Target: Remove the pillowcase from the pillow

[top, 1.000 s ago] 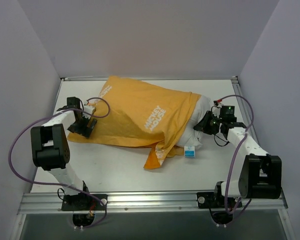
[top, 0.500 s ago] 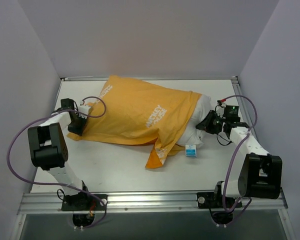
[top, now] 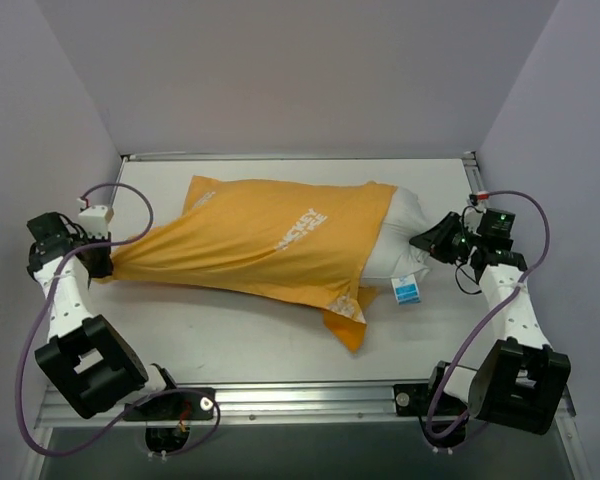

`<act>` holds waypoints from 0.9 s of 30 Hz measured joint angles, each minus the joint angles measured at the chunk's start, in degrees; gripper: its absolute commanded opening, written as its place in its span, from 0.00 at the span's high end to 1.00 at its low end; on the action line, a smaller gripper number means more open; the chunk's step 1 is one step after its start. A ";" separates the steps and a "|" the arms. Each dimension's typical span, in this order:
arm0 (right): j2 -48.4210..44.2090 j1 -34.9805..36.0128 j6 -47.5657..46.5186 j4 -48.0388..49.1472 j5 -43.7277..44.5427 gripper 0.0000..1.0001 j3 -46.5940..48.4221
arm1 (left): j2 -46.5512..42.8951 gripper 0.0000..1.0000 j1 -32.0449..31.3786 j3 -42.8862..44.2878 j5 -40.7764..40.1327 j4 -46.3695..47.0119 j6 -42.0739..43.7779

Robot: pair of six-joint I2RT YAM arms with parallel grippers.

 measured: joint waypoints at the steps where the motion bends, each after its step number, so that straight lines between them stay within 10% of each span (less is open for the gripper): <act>1: -0.76 -1.07 0.61 0.02 -0.83 1.00 0.17 | -0.57 0.98 1.68 1.46 1.09 -1.44 0.07; 9: -6.49 -11.87 5.79 -0.20 -8.79 1.00 -2.91 | -0.24 0.98 8.63 7.76 4.96 -9.40 1.05; 24: -8.00 -8.94 6.91 -2.78 -6.86 1.00 3.63 | 3.06 0.97 17.38 9.35 11.74 -18.56 9.88; 27: -11.34 0.31 7.54 0.52 1.11 1.00 -3.45 | 0.24 0.73 16.59 9.35 10.91 -18.49 14.14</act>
